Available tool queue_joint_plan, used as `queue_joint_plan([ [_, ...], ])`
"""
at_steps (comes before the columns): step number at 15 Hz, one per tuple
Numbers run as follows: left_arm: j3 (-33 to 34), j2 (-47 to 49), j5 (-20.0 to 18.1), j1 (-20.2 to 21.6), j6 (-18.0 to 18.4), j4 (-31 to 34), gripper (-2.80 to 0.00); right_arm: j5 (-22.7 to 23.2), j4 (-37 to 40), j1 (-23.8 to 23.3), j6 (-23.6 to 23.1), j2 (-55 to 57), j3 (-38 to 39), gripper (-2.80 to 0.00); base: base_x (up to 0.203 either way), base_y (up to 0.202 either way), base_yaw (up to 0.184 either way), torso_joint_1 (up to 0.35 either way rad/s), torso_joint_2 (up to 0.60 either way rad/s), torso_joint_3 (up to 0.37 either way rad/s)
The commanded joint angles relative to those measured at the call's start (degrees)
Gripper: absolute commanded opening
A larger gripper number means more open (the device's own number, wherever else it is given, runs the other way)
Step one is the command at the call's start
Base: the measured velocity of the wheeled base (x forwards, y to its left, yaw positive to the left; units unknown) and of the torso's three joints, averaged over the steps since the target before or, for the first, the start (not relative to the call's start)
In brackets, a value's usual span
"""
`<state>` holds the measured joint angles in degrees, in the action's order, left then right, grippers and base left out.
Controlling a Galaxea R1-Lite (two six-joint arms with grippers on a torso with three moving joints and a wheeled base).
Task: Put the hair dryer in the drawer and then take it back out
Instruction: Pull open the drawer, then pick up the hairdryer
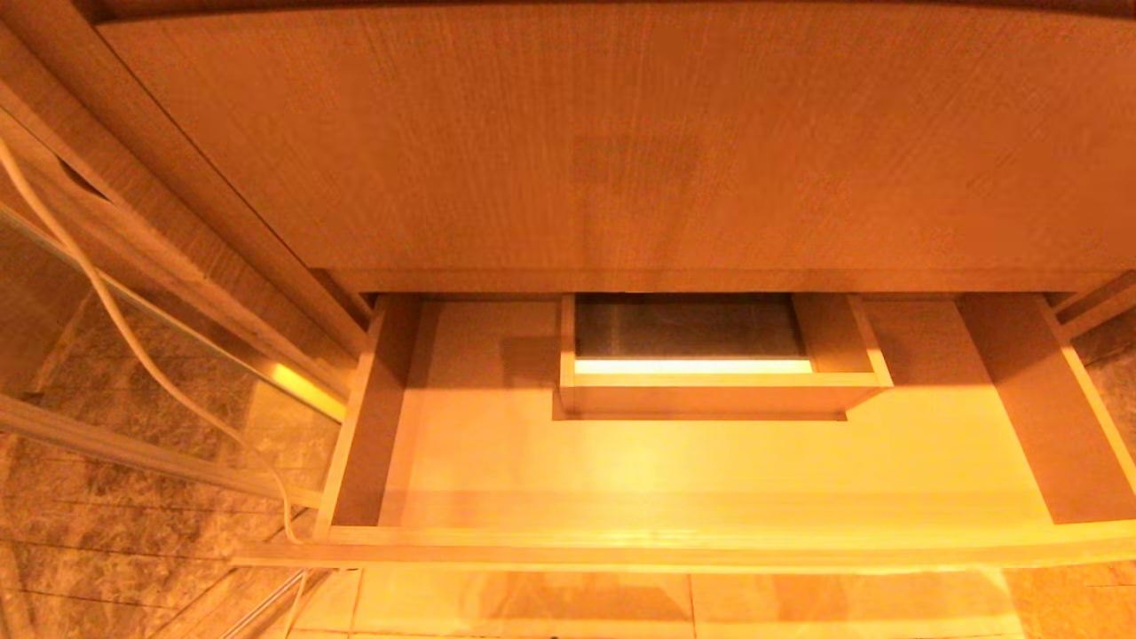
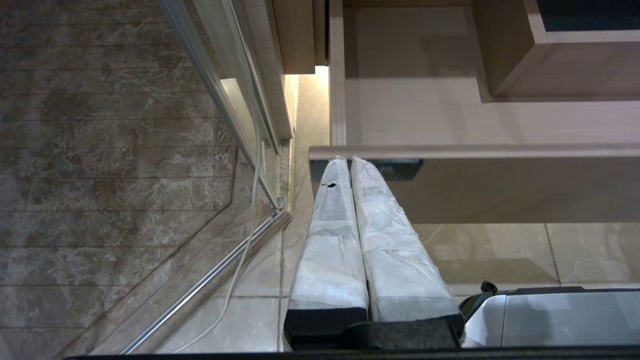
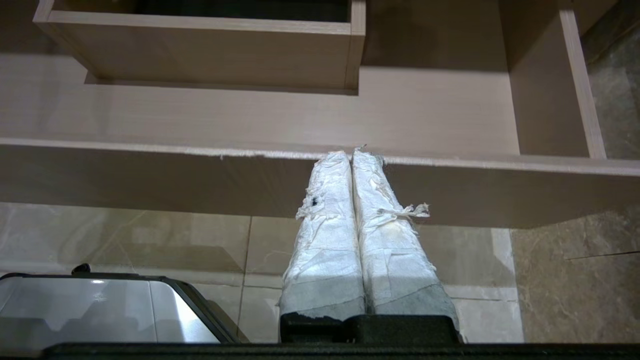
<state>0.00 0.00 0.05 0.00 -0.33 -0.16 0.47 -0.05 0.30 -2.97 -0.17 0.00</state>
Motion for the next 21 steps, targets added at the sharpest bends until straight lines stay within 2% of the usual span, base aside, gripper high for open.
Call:
queue_joint_plan([
  [1, 0.00, 0.01, 0.02, 0.00, -0.02, -0.02, -2.80, 0.05, 0.05, 0.05, -0.10, 0.17, 0.00, -2.80, 0.000, 0.000, 0.000, 0.000, 0.00, 0.000],
  [12, 0.00, 0.09, 0.03, 0.00, -0.02, -0.02, -2.80, -0.31, 0.05, 0.05, 0.35, 0.17, 0.00, -2.80, 0.000, 0.000, 0.000, 0.000, 0.00, 0.000],
  [15, 0.00, 0.09, 0.04, 0.00, -0.02, -0.02, -2.80, -0.30, 0.05, 0.05, 0.43, 0.17, 0.00, -2.80, 0.000, 0.000, 0.000, 0.104, -0.30, -0.182],
  [21, 0.00, 0.00, 0.04, 0.00, -0.02, -0.02, -2.80, -0.30, 0.05, 0.05, 0.43, 0.17, 0.00, -2.80, 0.003, -0.006, 0.155, 0.186, -0.44, -0.266],
])
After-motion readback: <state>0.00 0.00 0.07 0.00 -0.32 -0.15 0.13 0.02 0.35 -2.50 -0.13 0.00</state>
